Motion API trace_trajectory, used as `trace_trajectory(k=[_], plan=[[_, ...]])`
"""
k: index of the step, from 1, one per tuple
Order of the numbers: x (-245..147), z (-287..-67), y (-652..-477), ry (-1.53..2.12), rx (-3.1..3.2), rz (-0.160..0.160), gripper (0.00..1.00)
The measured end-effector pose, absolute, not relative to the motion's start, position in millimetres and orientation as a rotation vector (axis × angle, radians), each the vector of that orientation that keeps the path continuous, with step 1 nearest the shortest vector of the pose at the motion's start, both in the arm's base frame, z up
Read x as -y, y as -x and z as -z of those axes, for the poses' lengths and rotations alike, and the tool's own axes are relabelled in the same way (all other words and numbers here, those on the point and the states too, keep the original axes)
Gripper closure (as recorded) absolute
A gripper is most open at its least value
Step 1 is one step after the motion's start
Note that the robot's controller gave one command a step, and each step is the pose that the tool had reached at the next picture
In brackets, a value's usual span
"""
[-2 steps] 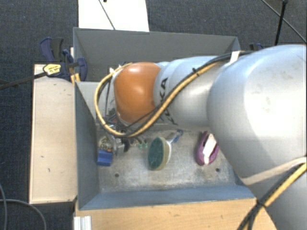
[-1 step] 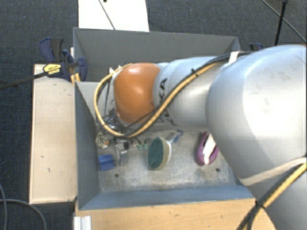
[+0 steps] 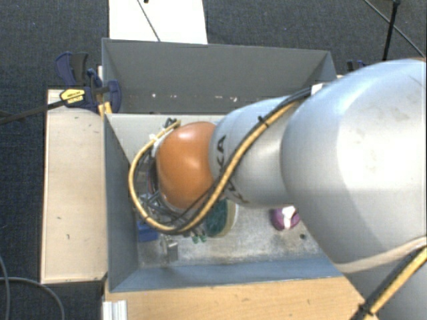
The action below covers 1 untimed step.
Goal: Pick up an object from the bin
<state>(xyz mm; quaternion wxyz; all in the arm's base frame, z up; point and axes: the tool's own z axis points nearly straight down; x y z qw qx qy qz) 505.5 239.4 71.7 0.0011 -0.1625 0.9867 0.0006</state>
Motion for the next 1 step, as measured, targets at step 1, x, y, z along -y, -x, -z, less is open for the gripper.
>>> trace_trajectory(k=[1], plan=[[-239.5, -73.2, -508.0, 0.500, -3.095, -0.005, 1.00]])
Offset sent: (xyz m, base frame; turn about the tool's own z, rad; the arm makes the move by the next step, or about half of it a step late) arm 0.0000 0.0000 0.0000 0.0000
